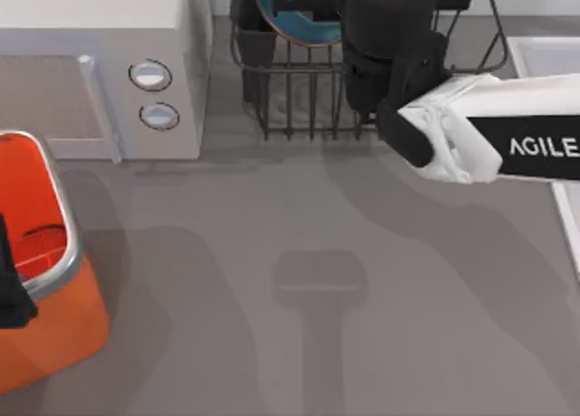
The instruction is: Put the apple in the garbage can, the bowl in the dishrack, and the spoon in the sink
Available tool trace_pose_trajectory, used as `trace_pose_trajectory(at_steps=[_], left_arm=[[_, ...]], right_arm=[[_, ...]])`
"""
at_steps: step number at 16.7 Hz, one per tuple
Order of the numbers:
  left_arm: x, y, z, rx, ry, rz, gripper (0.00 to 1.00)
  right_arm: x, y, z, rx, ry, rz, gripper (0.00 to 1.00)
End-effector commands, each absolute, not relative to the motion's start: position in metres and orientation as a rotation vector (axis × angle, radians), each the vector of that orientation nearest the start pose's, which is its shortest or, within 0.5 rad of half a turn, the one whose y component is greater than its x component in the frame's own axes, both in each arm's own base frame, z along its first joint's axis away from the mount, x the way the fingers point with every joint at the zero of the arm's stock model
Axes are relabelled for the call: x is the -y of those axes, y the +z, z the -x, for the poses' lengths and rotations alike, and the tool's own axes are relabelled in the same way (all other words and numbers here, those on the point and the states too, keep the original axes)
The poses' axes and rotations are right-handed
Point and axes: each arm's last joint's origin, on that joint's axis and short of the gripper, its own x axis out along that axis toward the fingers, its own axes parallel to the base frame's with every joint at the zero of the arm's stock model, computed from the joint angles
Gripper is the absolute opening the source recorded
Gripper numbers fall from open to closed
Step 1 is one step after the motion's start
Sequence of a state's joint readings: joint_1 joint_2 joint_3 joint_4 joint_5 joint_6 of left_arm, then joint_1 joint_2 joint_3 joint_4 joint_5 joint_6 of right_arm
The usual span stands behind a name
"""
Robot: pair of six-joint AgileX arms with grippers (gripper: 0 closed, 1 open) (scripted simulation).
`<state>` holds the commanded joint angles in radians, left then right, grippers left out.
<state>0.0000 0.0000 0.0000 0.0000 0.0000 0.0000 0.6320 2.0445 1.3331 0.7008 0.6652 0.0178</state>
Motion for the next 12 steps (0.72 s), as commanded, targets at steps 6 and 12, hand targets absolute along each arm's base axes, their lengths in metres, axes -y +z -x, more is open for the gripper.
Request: trace_pose_trajectory(at_steps=[6,12], left_arm=[[0.0012,0.16,-0.1057,0.0,0.0,0.0,1.0],[0.0012,0.16,-0.1057,0.0,0.0,0.0,1.0]], right_arm=[[-0.2623,0.219,-0.3824,0.0,-0.01,0.0,1.0],[-0.2623,0.219,-0.3824,0.0,-0.01,0.0,1.0]])
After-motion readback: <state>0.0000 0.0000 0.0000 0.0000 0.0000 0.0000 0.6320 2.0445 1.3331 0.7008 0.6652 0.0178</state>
